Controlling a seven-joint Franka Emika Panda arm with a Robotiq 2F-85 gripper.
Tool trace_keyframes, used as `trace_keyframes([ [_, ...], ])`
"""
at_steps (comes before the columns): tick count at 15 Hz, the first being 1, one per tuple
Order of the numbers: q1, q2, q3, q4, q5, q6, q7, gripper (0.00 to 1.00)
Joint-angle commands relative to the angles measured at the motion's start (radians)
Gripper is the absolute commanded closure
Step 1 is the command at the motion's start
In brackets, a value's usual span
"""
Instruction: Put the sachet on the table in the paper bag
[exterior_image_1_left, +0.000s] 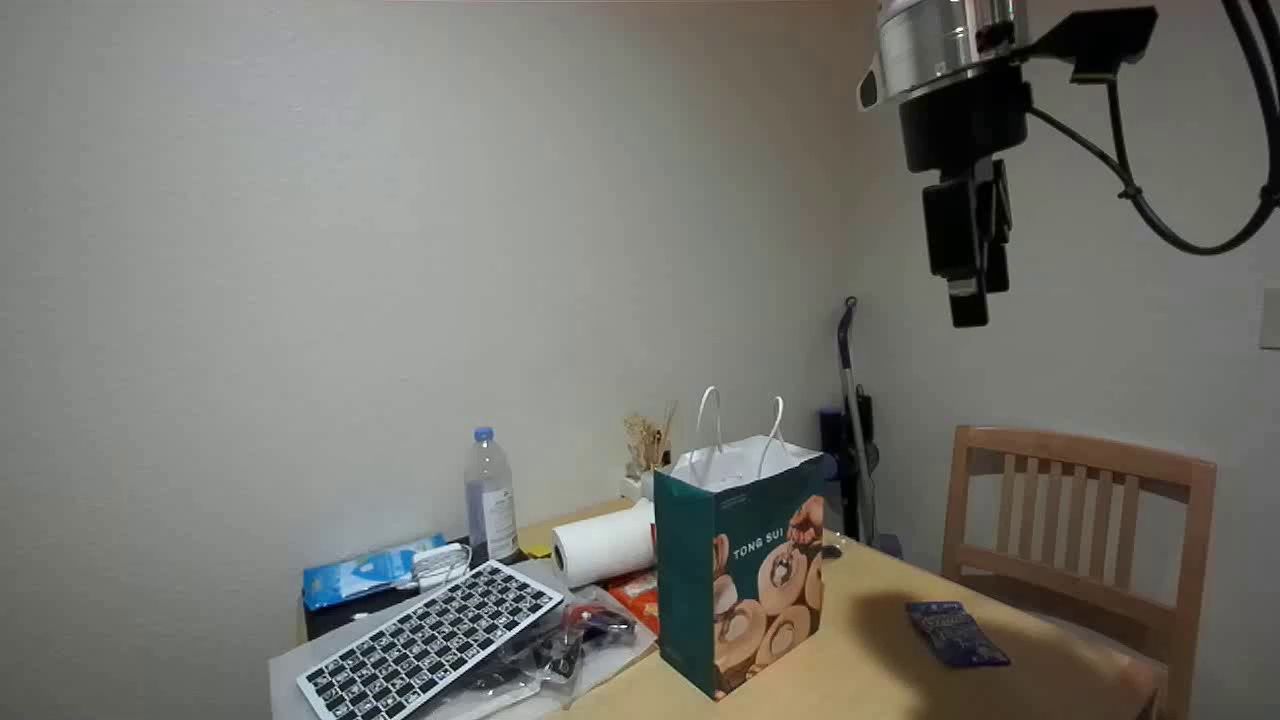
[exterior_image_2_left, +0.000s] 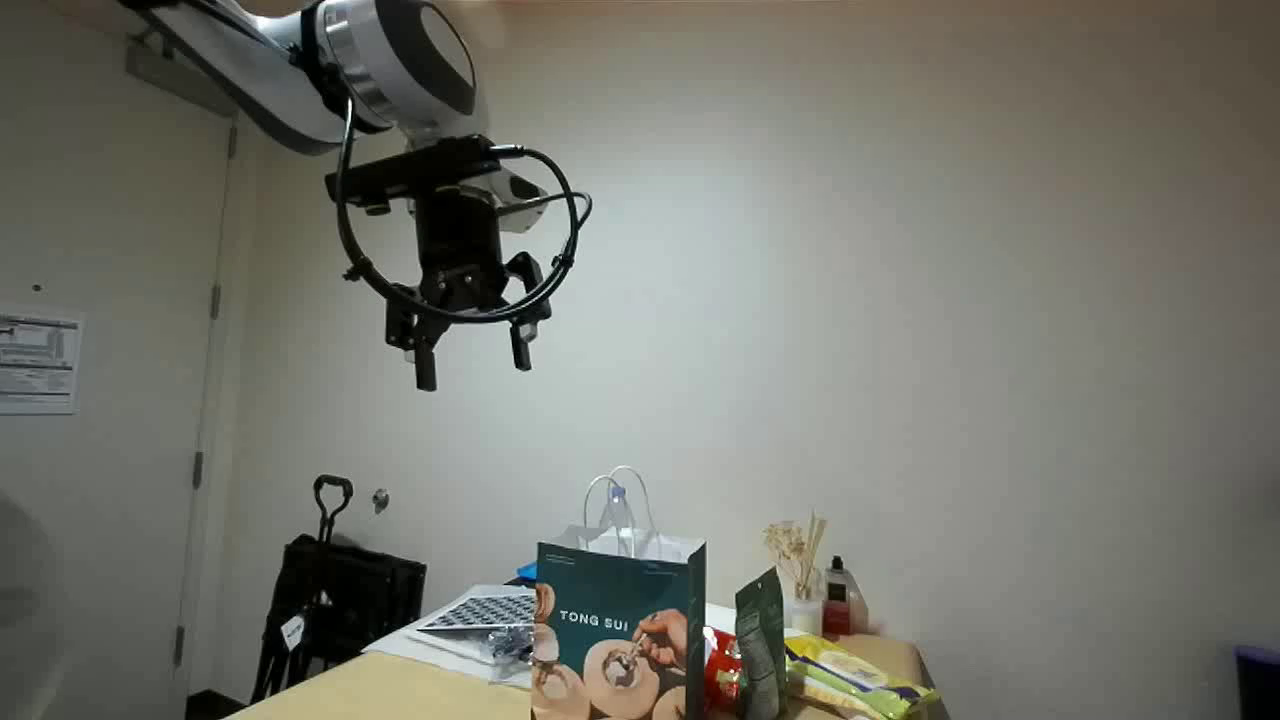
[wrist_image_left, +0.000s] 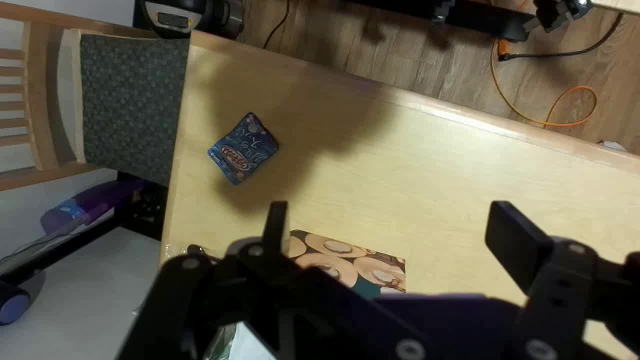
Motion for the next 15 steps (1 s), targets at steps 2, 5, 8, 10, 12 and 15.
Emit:
trace_keyframes([
  [2, 0.024, 0.003, -0.018, 0.002, -0.009, -0.004, 0.011, 0.00],
  [5, 0.024, 0.003, -0.018, 0.002, -0.009, -0.004, 0.011, 0.00],
  [8, 0.019, 0.038, -0.052, 0.009, -0.014, 0.006, -0.037, 0.00],
  [10, 0.011, 0.072, -0.097, 0.004, -0.006, 0.056, -0.066, 0.00],
  [12, 0.001, 0.133, -0.146, 0.012, 0.028, 0.133, -0.078, 0.00],
  [15, -0.009, 0.244, -0.200, 0.029, 0.090, 0.252, -0.064, 0.00],
])
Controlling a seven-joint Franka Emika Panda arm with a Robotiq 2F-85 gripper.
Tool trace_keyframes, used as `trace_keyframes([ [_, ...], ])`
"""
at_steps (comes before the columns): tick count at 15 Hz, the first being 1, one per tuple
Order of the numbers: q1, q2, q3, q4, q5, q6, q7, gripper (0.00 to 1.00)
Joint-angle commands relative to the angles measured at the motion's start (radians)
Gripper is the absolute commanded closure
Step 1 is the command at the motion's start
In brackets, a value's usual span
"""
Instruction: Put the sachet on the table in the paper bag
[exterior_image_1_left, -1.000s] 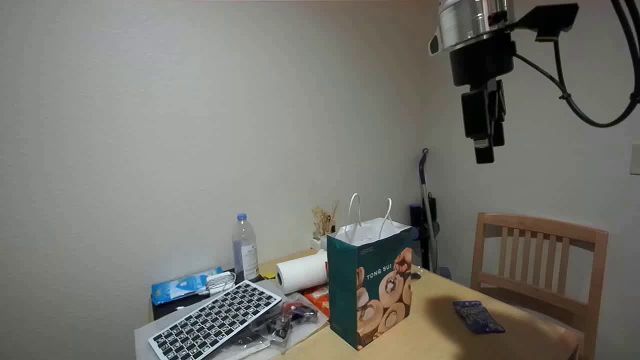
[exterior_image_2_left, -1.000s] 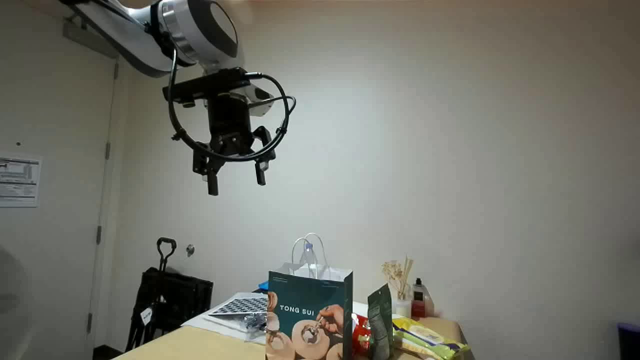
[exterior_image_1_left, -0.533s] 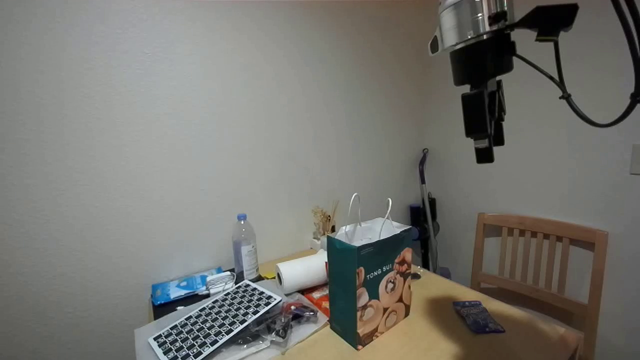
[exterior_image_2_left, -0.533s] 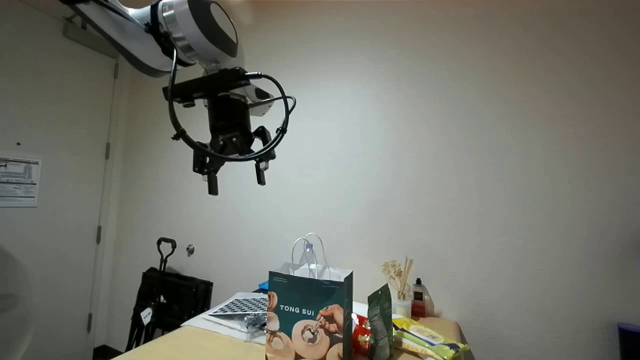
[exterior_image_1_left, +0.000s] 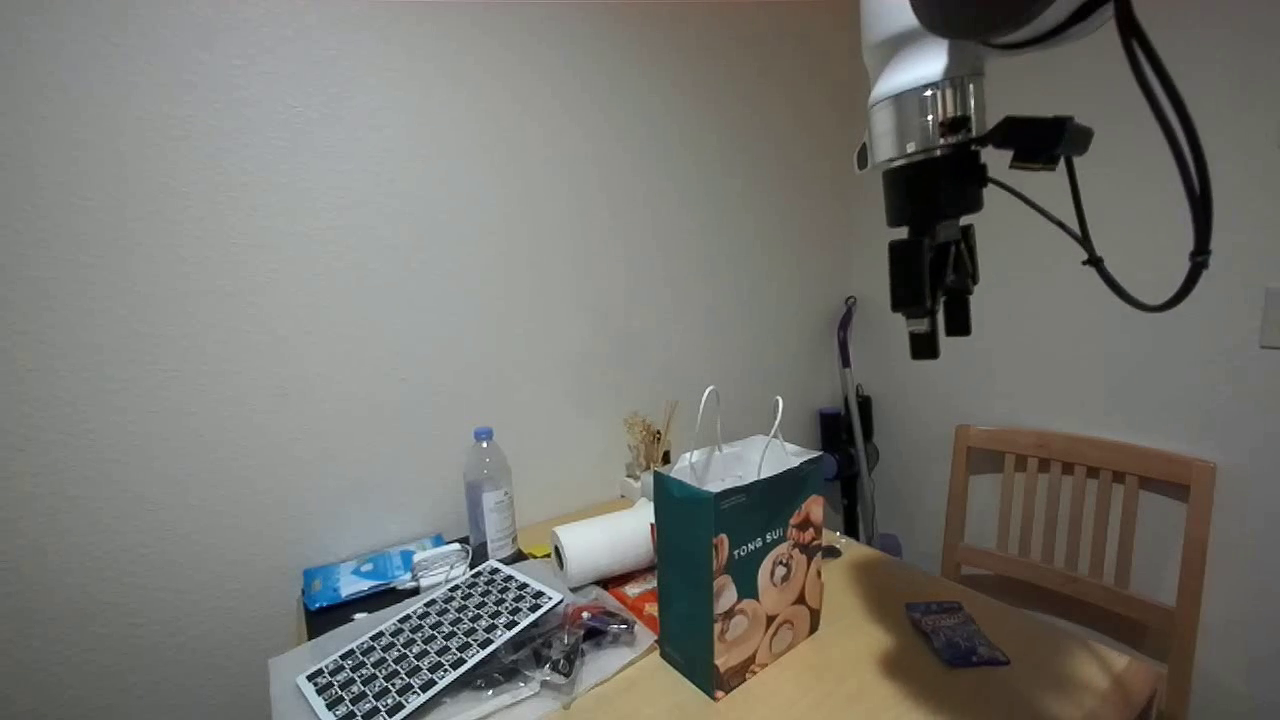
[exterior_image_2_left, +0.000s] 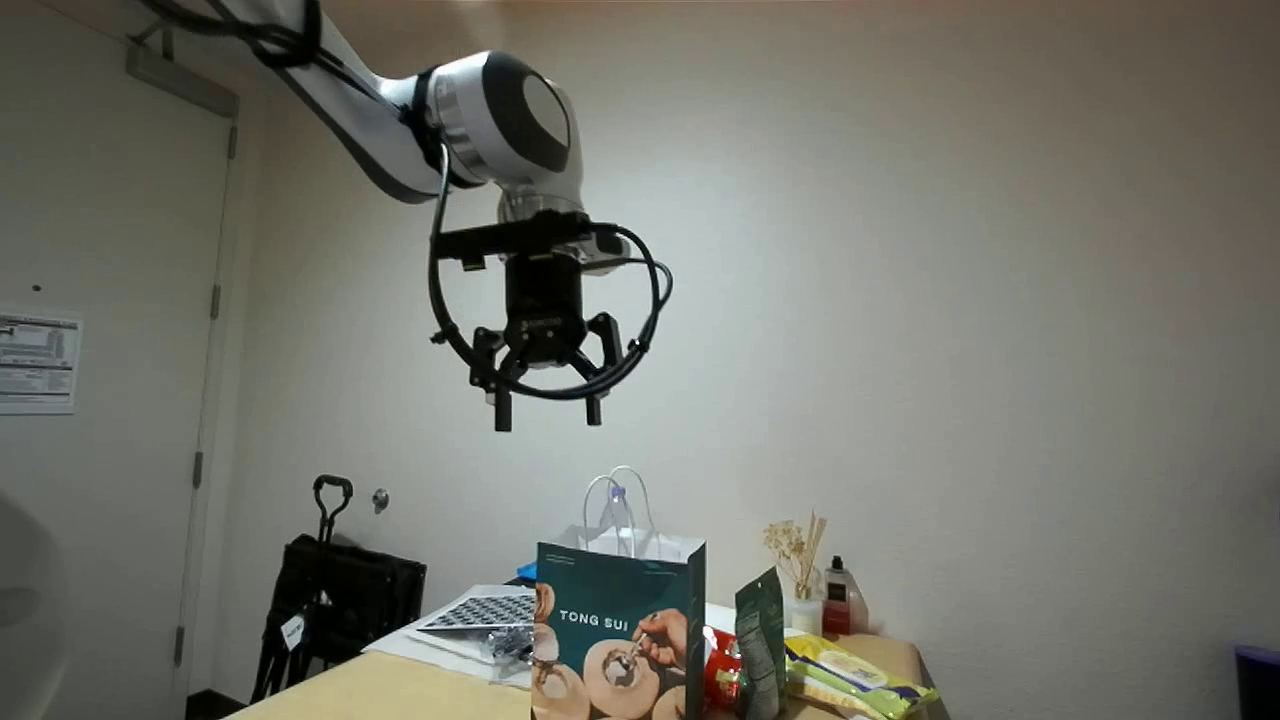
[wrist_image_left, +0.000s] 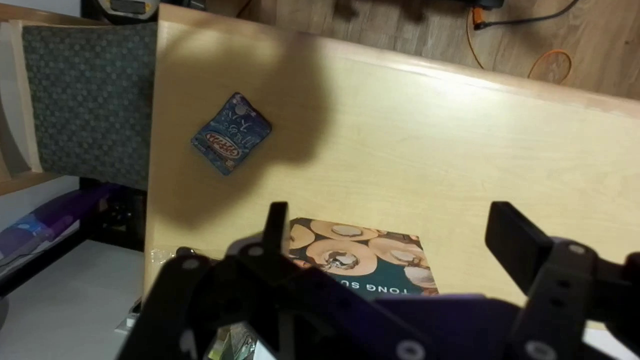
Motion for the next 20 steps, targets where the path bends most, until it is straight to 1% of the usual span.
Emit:
trace_keyframes([
  [1, -0.013, 0.143, -0.047, 0.028, 0.103, 0.133, 0.004, 0.00],
  [3, -0.013, 0.194, -0.056, 0.023, 0.186, 0.186, 0.027, 0.00],
  [4, -0.022, 0.146, -0.042, 0.005, 0.127, 0.155, 0.001, 0.00],
  [6, -0.023, 0.192, -0.044, 0.010, 0.160, 0.180, 0.008, 0.00],
  [10, -0.023, 0.203, -0.044, 0.026, 0.167, 0.181, 0.010, 0.00],
  [12, -0.037, 0.216, -0.072, 0.020, 0.181, 0.203, -0.035, 0.00],
  [14, -0.067, 0.223, -0.104, 0.008, 0.189, 0.210, -0.032, 0.00],
  [16, -0.110, 0.230, -0.151, -0.005, 0.195, 0.200, -0.032, 0.00],
  [20, -0.201, 0.258, -0.260, -0.024, 0.228, 0.190, -0.096, 0.00],
])
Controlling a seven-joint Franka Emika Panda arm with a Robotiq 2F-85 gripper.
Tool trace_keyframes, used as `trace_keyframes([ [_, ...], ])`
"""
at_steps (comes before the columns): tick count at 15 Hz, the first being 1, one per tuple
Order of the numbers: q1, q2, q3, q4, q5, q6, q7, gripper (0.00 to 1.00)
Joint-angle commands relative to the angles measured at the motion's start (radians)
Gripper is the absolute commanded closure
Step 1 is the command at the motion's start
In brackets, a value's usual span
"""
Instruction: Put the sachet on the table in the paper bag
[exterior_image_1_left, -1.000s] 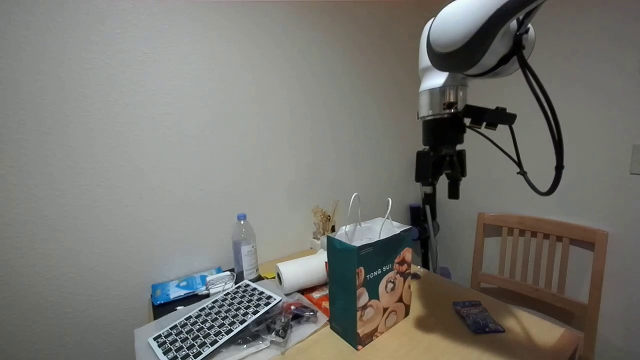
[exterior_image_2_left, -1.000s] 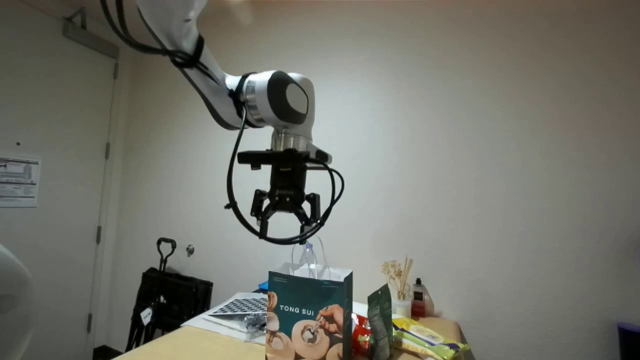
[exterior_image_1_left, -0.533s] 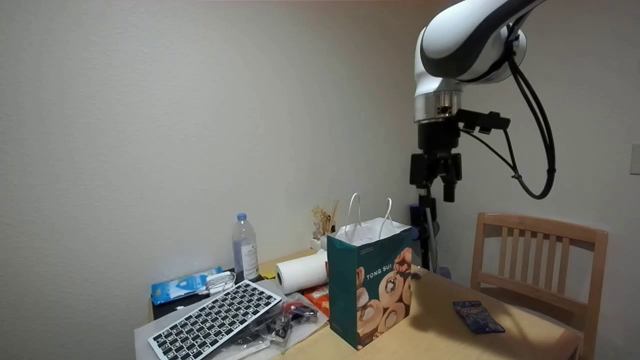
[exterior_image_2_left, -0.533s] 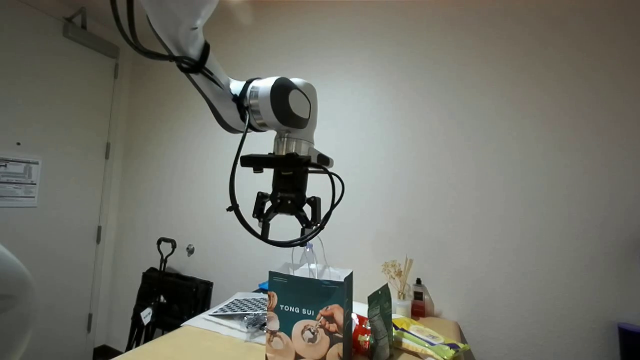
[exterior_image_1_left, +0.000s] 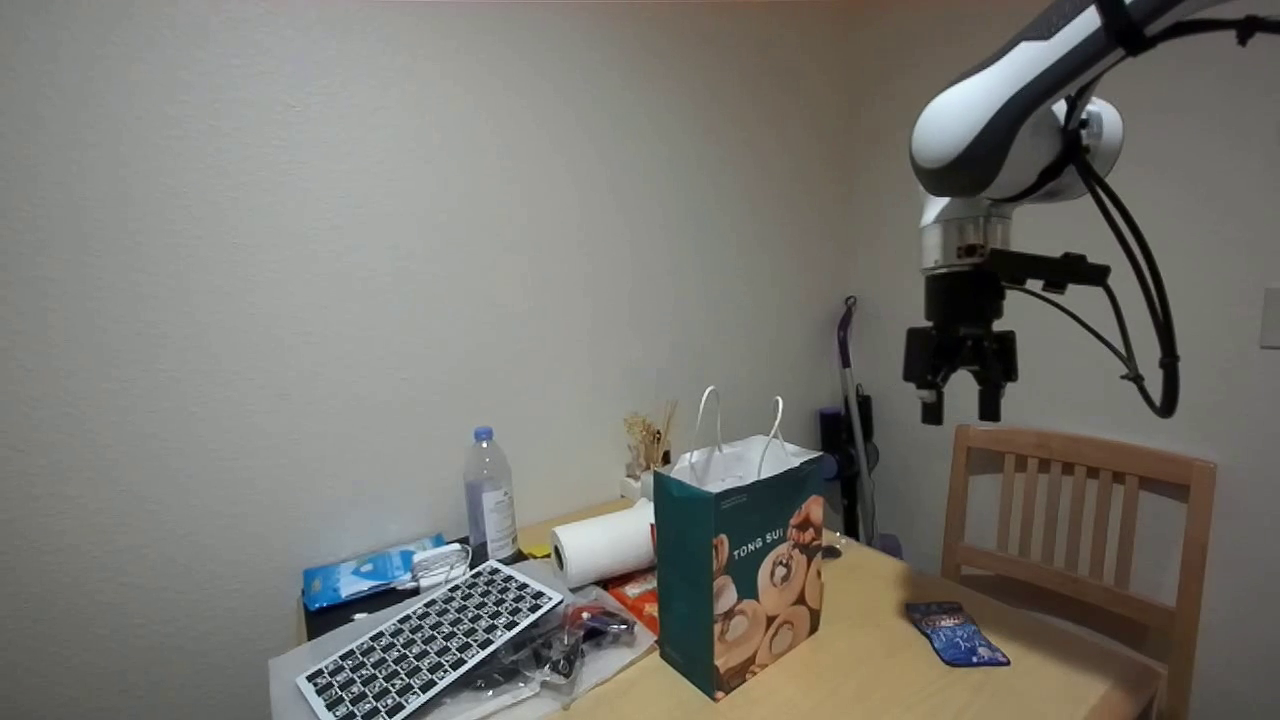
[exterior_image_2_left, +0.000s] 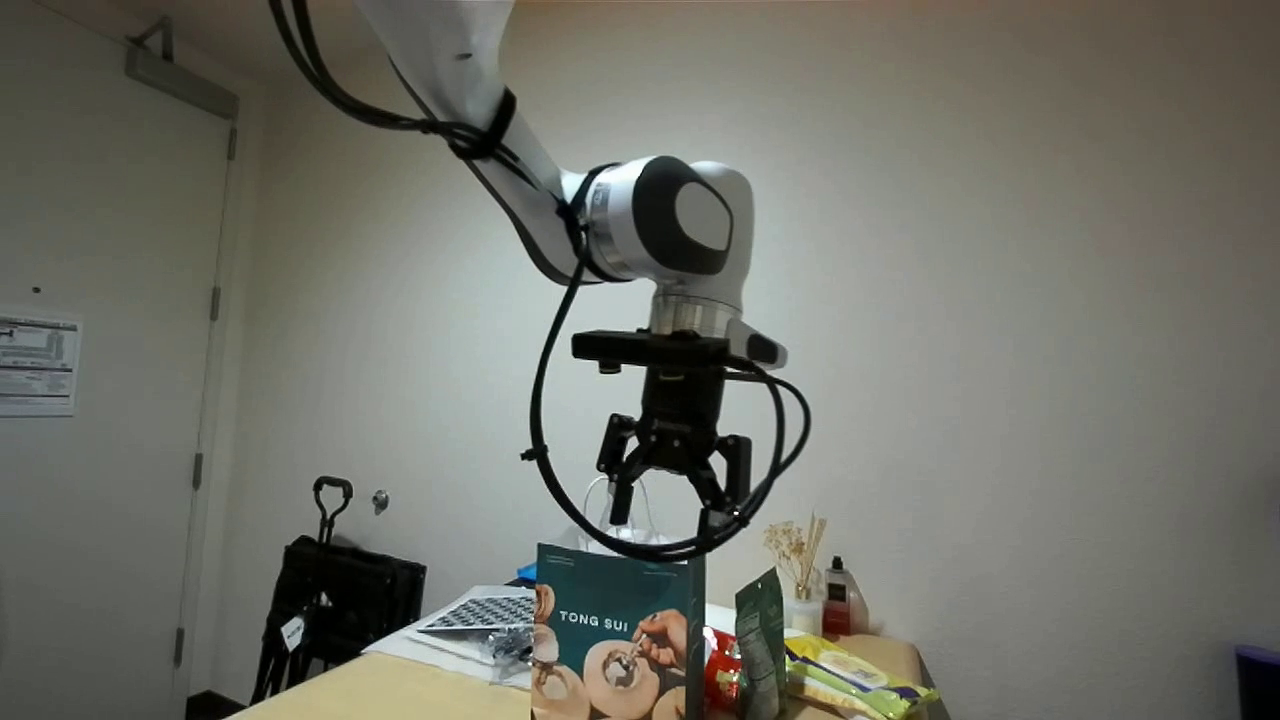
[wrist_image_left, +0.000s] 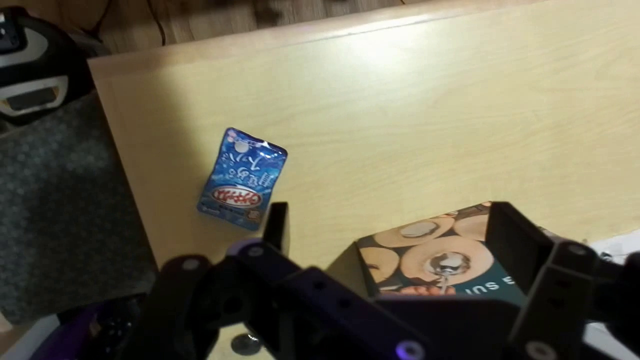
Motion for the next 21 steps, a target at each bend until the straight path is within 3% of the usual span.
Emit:
trace_keyframes([
  [1, -0.079, 0.027, -0.076, -0.009, 0.072, -0.029, -0.076, 0.00],
  [8, -0.105, 0.029, -0.083, -0.009, 0.059, -0.029, -0.062, 0.00],
  [9, -0.107, 0.077, -0.079, 0.024, 0.049, -0.036, -0.031, 0.00],
  [13, -0.091, 0.283, -0.068, 0.151, 0.035, -0.050, -0.119, 0.00],
  [17, -0.103, 0.472, -0.013, 0.290, 0.045, -0.046, -0.168, 0.00],
  [18, -0.112, 0.503, -0.003, 0.325, 0.047, -0.075, -0.180, 0.00],
  [19, -0.109, 0.431, 0.000, 0.244, 0.035, -0.031, -0.124, 0.00],
  [21, -0.111, 0.497, 0.013, 0.300, 0.033, -0.042, -0.129, 0.00],
])
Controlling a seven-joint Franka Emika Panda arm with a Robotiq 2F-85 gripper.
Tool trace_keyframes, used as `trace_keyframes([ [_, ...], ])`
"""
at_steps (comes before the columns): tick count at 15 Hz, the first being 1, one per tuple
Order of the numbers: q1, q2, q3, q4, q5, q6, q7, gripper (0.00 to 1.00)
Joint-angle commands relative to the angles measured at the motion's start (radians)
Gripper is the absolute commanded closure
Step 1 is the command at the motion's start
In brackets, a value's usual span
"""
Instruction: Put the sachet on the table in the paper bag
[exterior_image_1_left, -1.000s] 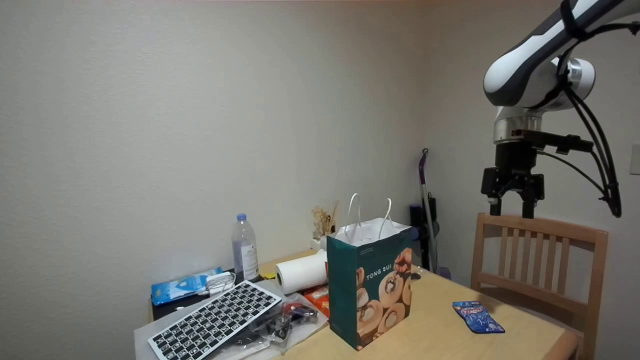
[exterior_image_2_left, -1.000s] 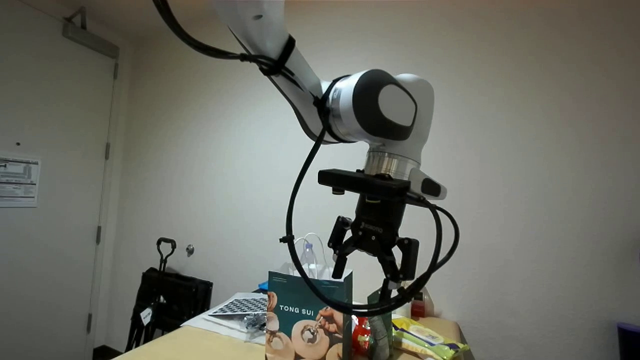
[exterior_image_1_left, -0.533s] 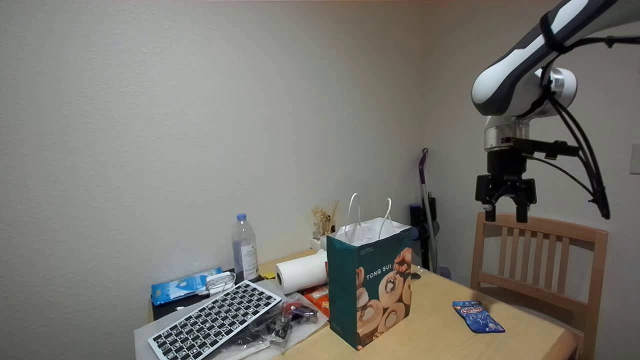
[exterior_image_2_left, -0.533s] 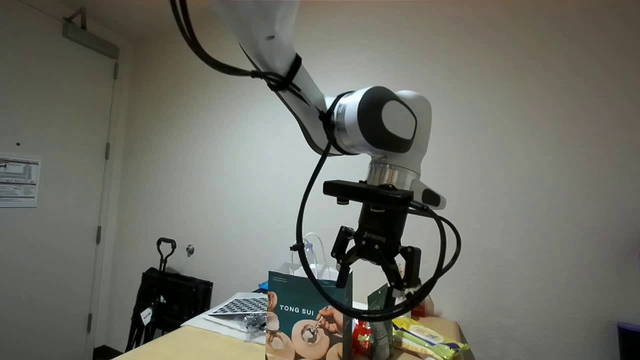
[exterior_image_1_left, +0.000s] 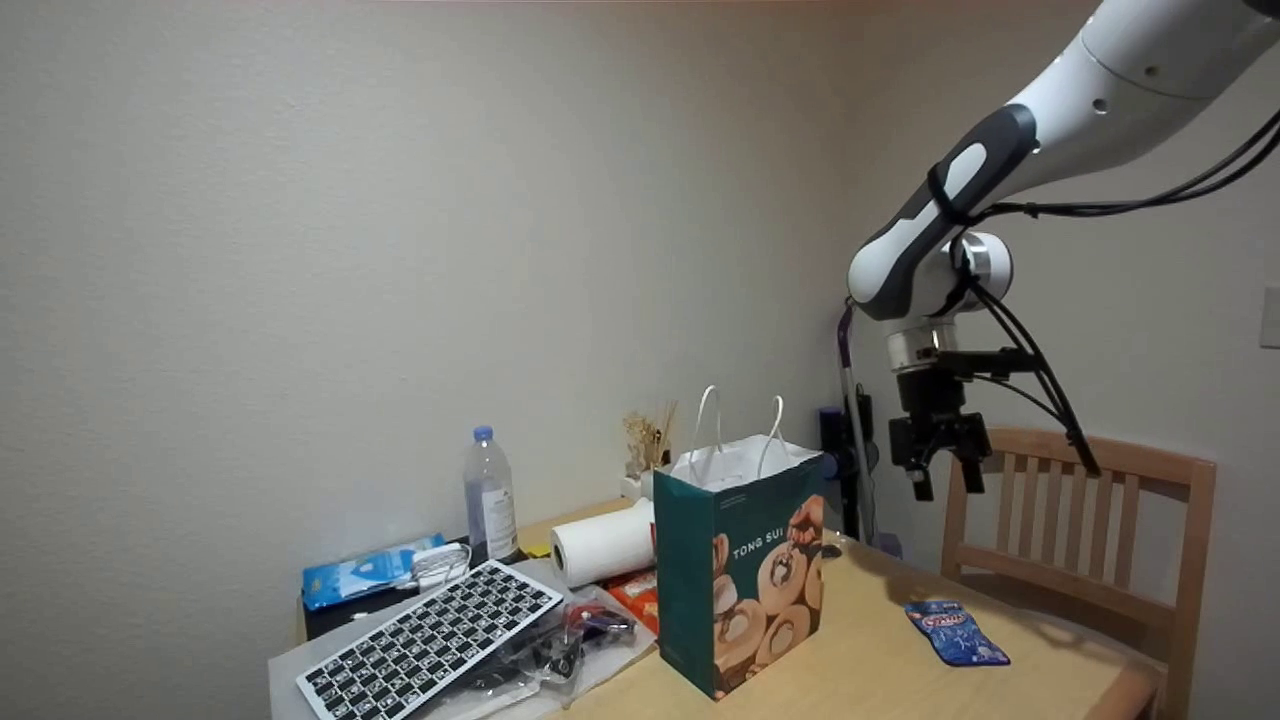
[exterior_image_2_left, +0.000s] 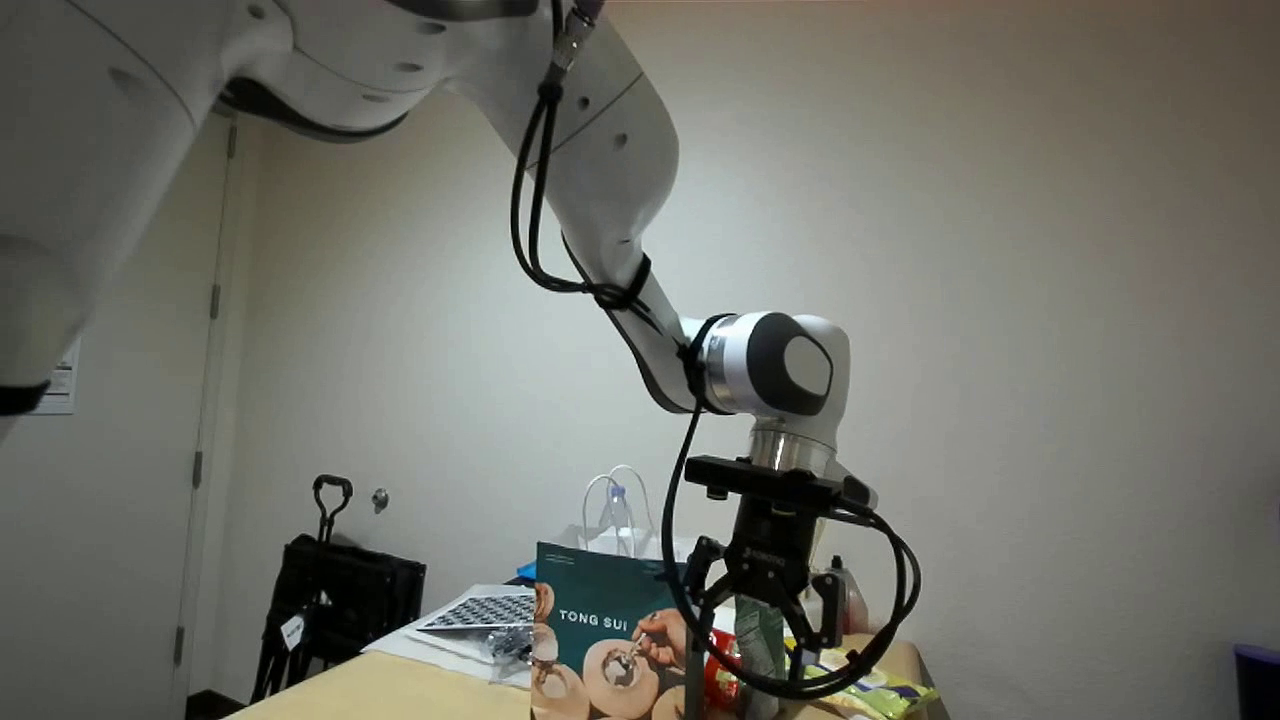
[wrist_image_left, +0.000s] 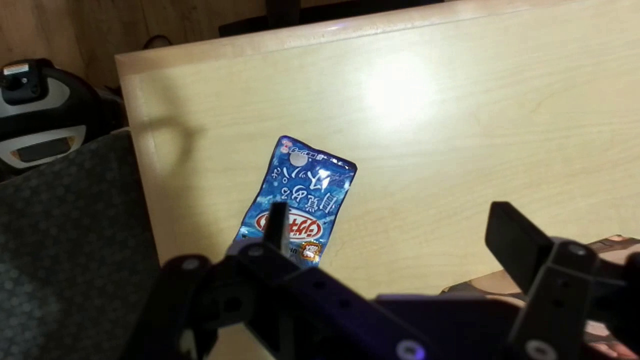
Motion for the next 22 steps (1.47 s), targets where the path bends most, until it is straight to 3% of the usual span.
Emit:
trace_keyframes([
  [1, -0.026, 0.012, 0.026, 0.016, -0.008, -0.007, 0.003, 0.00],
  [4, -0.030, 0.015, 0.026, 0.027, -0.007, -0.017, 0.001, 0.00],
  [12, -0.078, 0.185, 0.083, 0.065, -0.168, 0.057, -0.373, 0.00],
  [13, -0.069, 0.153, 0.083, 0.044, -0.142, 0.041, -0.284, 0.00],
  [19, -0.074, 0.170, 0.092, 0.056, -0.145, 0.042, -0.291, 0.00],
  [22, -0.079, 0.250, 0.096, 0.147, -0.143, 0.023, -0.283, 0.00],
])
